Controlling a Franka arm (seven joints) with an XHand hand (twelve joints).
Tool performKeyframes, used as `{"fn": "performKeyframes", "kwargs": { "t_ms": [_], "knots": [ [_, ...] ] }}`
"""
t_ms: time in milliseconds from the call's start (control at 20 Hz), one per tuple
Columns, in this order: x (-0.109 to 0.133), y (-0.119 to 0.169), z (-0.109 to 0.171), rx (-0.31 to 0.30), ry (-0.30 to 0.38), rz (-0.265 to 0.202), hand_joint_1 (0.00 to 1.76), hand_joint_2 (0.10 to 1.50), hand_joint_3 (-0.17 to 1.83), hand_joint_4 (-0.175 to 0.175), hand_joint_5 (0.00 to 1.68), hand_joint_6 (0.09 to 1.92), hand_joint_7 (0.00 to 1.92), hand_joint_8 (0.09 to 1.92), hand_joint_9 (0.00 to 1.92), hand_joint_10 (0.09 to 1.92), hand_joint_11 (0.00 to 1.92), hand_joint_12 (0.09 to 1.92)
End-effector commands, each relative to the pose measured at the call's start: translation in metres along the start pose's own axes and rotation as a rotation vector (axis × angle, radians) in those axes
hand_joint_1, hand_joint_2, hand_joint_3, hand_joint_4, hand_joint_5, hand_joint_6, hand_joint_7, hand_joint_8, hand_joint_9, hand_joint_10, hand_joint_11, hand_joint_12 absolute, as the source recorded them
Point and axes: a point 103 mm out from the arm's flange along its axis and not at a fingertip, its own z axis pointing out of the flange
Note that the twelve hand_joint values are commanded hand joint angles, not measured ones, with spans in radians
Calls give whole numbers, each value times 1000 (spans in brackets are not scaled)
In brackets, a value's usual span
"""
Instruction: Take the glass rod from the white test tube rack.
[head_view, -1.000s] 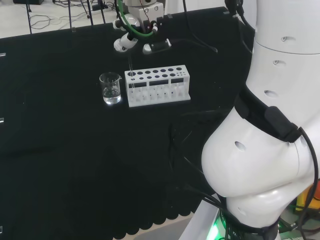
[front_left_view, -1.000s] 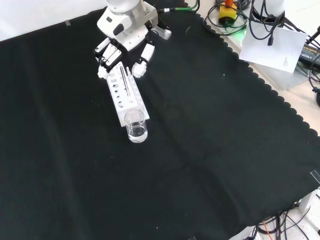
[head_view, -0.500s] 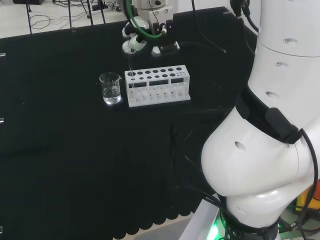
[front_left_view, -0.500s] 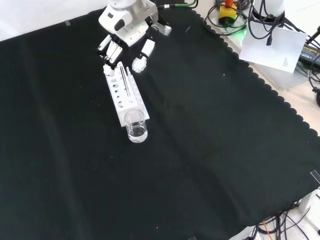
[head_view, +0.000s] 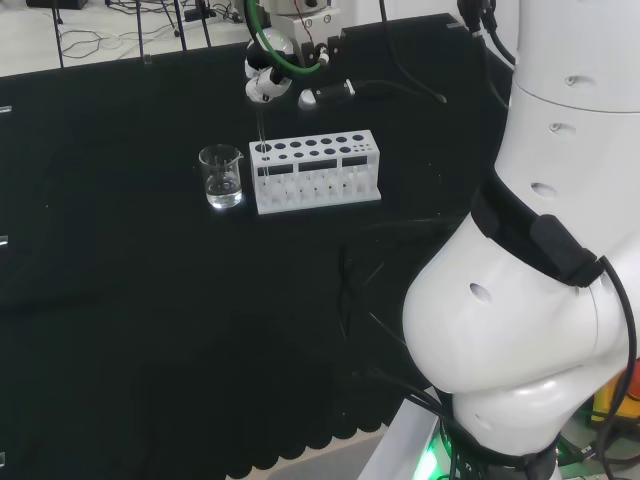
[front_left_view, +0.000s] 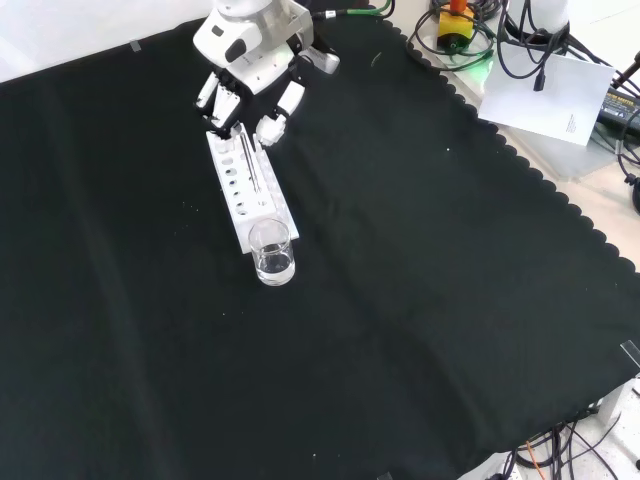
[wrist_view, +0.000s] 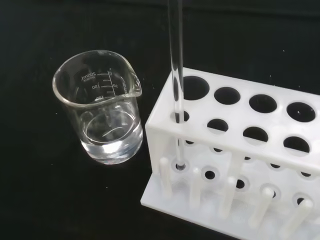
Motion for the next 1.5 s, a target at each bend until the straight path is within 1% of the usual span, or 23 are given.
{"fn": "performKeyframes", "kwargs": {
  "t_ms": [50, 150, 200, 300, 450, 600, 650, 750, 850, 1050, 1250, 1300, 1350, 1400, 1450, 1500],
  "knots": [
    [4, -1, 2, -23, -6, -28, 837, 1257, -175, -175, 323, 876, 624, 930, 915, 970, 507, 1321],
    [4, -1, 3, -24, -2, -37, 869, 1254, -175, -175, 335, 913, 661, 930, 968, 969, 566, 1303],
    [11, 6, 4, -14, -6, -32, 881, 1253, -175, -175, 340, 925, 674, 930, 988, 971, 590, 1297],
    [12, 5, 3, -18, 3, -37, 895, 1252, -175, -175, 347, 939, 686, 930, 1012, 978, 619, 1292],
    [21, 13, 4, -3, -20, -30, 903, 1252, -175, -175, 349, 949, 686, 930, 1023, 987, 638, 1289],
    [16, 8, 3, -18, -23, -37, 916, 1248, -175, -175, 354, 962, 697, 930, 1043, 1002, 677, 1275],
    [13, 6, 3, -29, -32, -32, 936, 1245, -175, -175, 391, 982, 728, 944, 1077, 1028, 741, 1256],
    [10, 4, 2, -39, -54, -24, 1001, 1239, -175, -175, 509, 1038, 813, 1025, 1165, 1119, 901, 1209],
    [9, 4, 2, -38, -59, -22, 1035, 1236, -175, -175, 574, 1068, 851, 1074, 1202, 1165, 978, 1189],
    [11, 4, 1, -41, -61, -23, 1051, 1234, -175, -175, 613, 1088, 865, 1100, 1213, 1187, 1009, 1183],
    [17, 9, 1, -50, -79, -24, 1070, 1234, -175, -175, 640, 1101, 883, 1122, 1227, 1202, 1034, 1177],
    [18, 10, 2, -58, -84, -24, 1082, 1243, -146, -175, 693, 1173, 893, 1141, 1250, 1214, 1089, 1157],
    [19, 10, 2, -62, -85, -25, 1133, 1241, -122, -158, 716, 1212, 919, 1177, 1273, 1225, 1147, 1128],
    [19, 10, 3, -68, -86, -25, 1175, 1234, -112, -147, 737, 1212, 943, 1198, 1300, 1235, 1211, 1095],
    [19, 11, 4, -79, -81, -25, 1204, 1230, -117, -144, 759, 1193, 964, 1206, 1327, 1241, 1275, 1056],
    [18, 11, 6, -95, -69, -22, 1227, 1230, -139, -154, 794, 1142, 983, 1214, 1382, 1238, 1392, 1006]
  ]
}}
